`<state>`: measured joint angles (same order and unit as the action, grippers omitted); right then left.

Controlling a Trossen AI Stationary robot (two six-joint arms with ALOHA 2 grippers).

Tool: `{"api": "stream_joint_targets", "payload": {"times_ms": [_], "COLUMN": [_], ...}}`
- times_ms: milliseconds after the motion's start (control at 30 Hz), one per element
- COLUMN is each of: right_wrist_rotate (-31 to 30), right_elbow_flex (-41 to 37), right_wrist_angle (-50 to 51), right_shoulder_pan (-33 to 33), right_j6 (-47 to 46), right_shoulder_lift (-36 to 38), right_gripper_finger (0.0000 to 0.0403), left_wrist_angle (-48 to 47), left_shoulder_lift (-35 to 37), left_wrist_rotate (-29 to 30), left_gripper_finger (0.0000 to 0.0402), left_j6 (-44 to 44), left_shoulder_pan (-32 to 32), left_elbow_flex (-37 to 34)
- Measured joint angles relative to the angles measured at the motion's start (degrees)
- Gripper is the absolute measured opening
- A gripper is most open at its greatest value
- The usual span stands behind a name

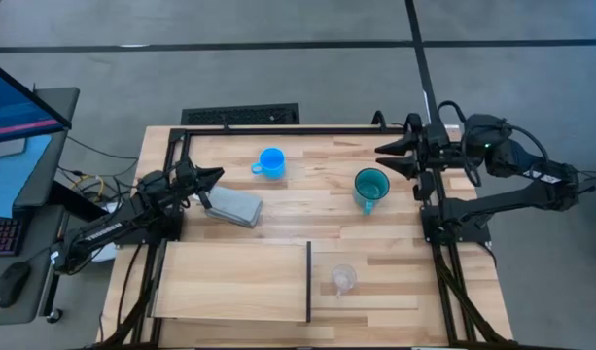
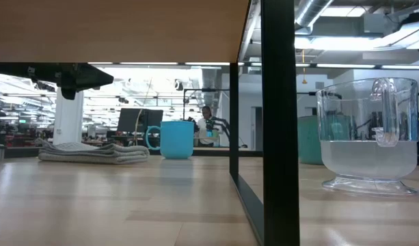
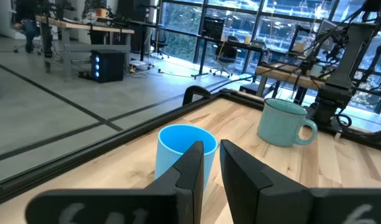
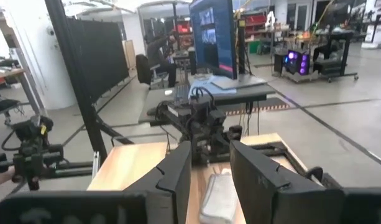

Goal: Stack small to large cups/mugs on shelf
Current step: Put the green mug on the shelf

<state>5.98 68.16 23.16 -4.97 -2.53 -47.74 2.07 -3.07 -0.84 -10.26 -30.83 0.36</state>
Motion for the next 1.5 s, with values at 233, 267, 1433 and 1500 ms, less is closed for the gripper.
{"api": "stream_joint_targets", "payload": {"times_ms": [233, 267, 1433, 1500], "right_wrist_rotate": [0.02, -0.01, -13.6, -13.57], "right_elbow_flex": [0.0, 0.0, -0.02, -0.02], "right_wrist_angle": [7.79, 8.43, 41.39, 41.58], "right_shoulder_pan": [0.14, 0.34, -2.54, -3.65], "right_j6": [-0.44, -0.49, -21.01, -21.48], "right_shoulder_lift": [-1.12, -1.41, -26.8, -28.75], "right_gripper_finger": [0.0132, 0.0132, 0.0136, 0.014], "left_wrist_angle": [0.0, 0.0, 0.0, 0.0], "left_shoulder_lift": [0.0, 0.0, 0.02, 0.02], "left_wrist_rotate": [0.0, 0.0, 0.02, 0.02], "left_gripper_finger": [0.0043, 0.0043, 0.0043, 0.0043], "left_j6": [0.0, 0.0, -0.02, -0.02], "left_shoulder_pan": [-0.02, 0.0, 0.0, -0.01], "left_elbow_flex": [0.0, 0.0, 0.0, 0.0]}}
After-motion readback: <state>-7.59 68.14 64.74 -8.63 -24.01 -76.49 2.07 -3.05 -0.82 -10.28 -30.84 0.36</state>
